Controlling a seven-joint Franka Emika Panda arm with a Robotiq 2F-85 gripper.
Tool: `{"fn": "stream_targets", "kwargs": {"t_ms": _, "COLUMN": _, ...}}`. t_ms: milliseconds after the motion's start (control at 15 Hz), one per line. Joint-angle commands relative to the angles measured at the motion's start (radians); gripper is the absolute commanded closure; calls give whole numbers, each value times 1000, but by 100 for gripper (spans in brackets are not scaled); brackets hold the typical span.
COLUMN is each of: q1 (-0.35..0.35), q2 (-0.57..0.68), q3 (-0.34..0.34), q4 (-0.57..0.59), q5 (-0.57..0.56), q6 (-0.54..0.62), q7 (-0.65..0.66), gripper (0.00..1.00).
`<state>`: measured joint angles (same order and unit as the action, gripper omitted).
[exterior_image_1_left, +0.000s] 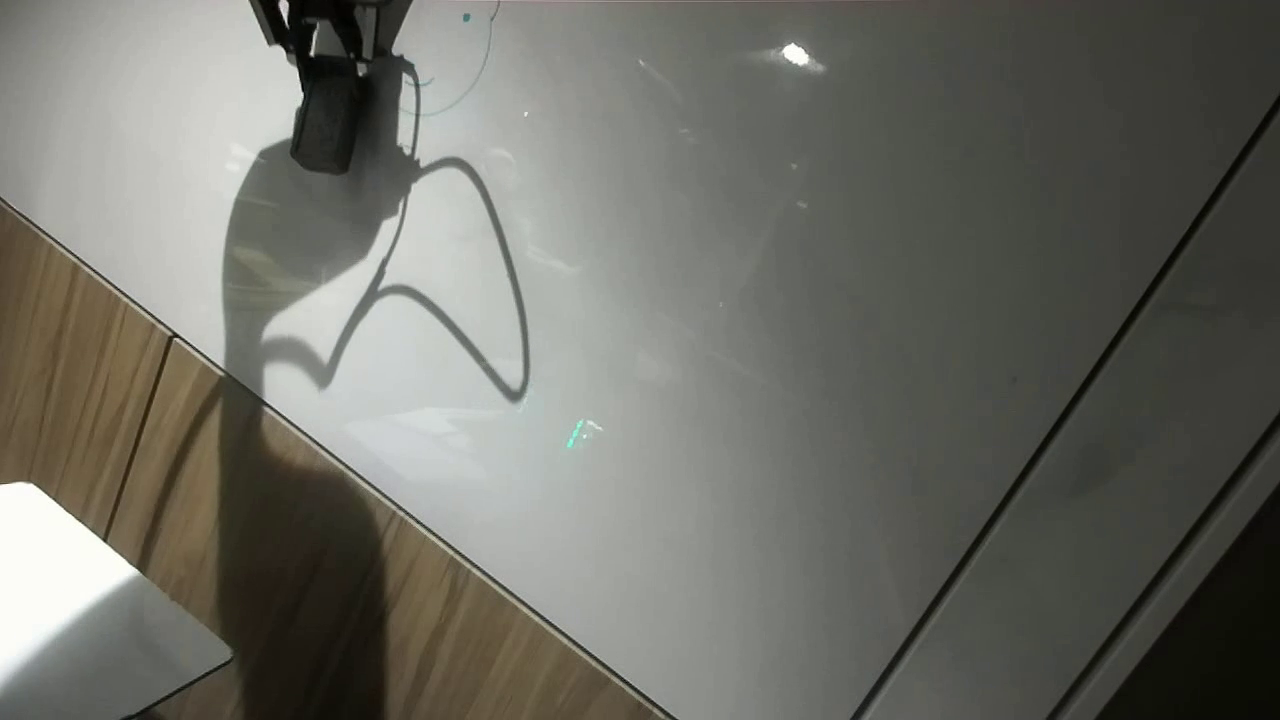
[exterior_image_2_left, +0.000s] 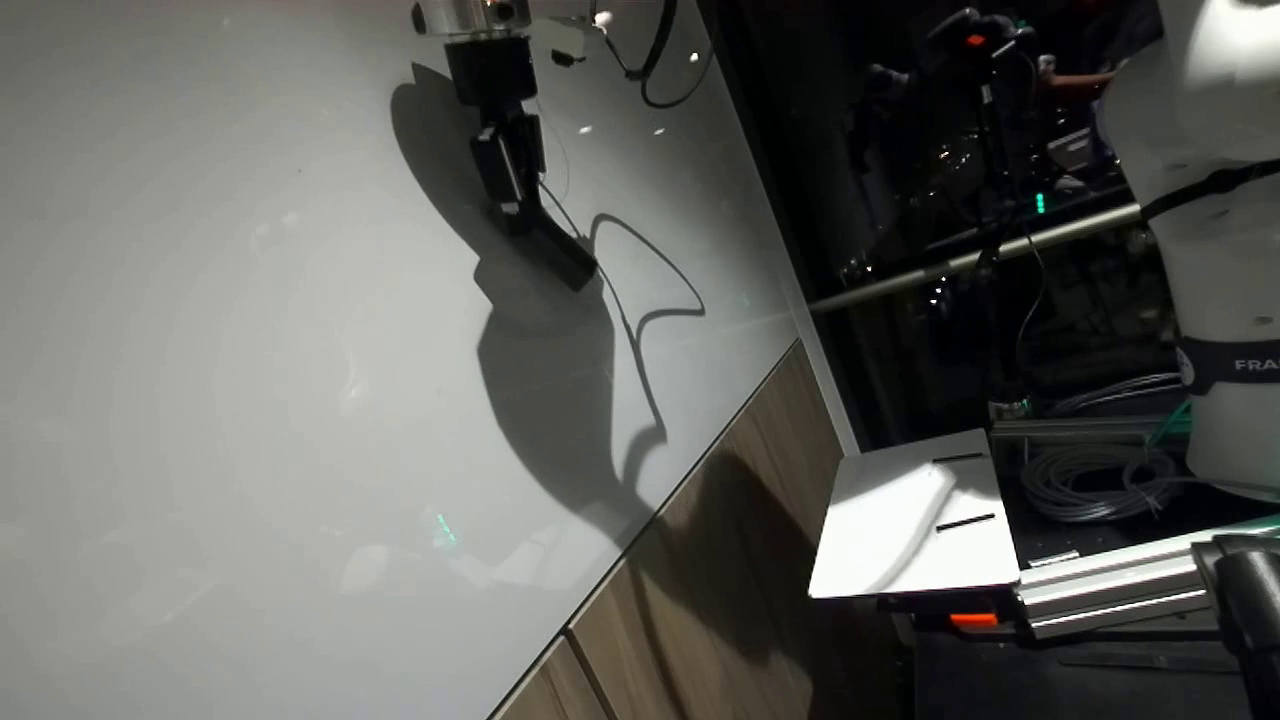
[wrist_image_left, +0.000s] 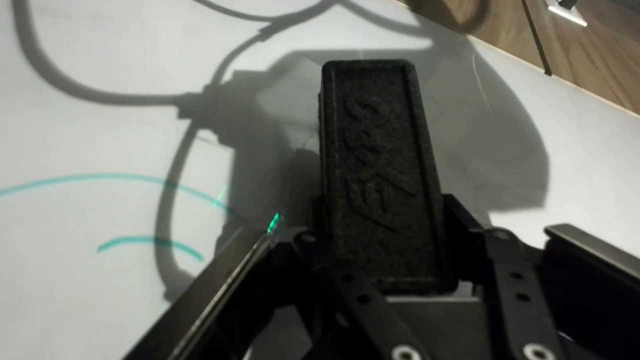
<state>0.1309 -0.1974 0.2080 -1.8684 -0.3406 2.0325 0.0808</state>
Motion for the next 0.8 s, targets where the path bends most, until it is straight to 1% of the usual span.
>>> {"fn": "stream_targets", "kwargs": {"t_ms": 0, "q1": 28, "q2": -29, "q3": 42, "q4": 155, "q5": -22, "q6": -91, "q7": -3, "gripper": 69}}
{"fn": "stream_targets", "kwargs": {"t_ms": 67, "q1": 31, "q2": -22, "q3": 55, "q4": 217, "q5": -26, "q6": -122, "q7": -6, "gripper": 69}}
{"fn": "stream_targets", "kwargs": {"t_ms": 200, "q1": 31, "q2": -22, "q3": 71, "q4": 304, "q5": -41, "q6": -164, "q7": -15, "gripper": 69}}
{"fn": "stream_targets", "kwargs": {"t_ms": 400, "q1": 18, "q2": -6, "q3": 67, "q4": 382, "q5": -63, "q6": -181, "q7": -26, "gripper": 69}}
{"fn": "stream_targets", "kwargs": {"t_ms": 533, "q1": 7, "q2": 8, "q3": 52, "q4": 395, "q5": -60, "q6": -172, "q7": -33, "gripper": 69}}
{"fn": "stream_targets", "kwargs": {"t_ms": 733, "q1": -9, "q2": 38, "q3": 25, "q4": 385, "q5": -48, "q6": -150, "q7": -35, "gripper": 69}}
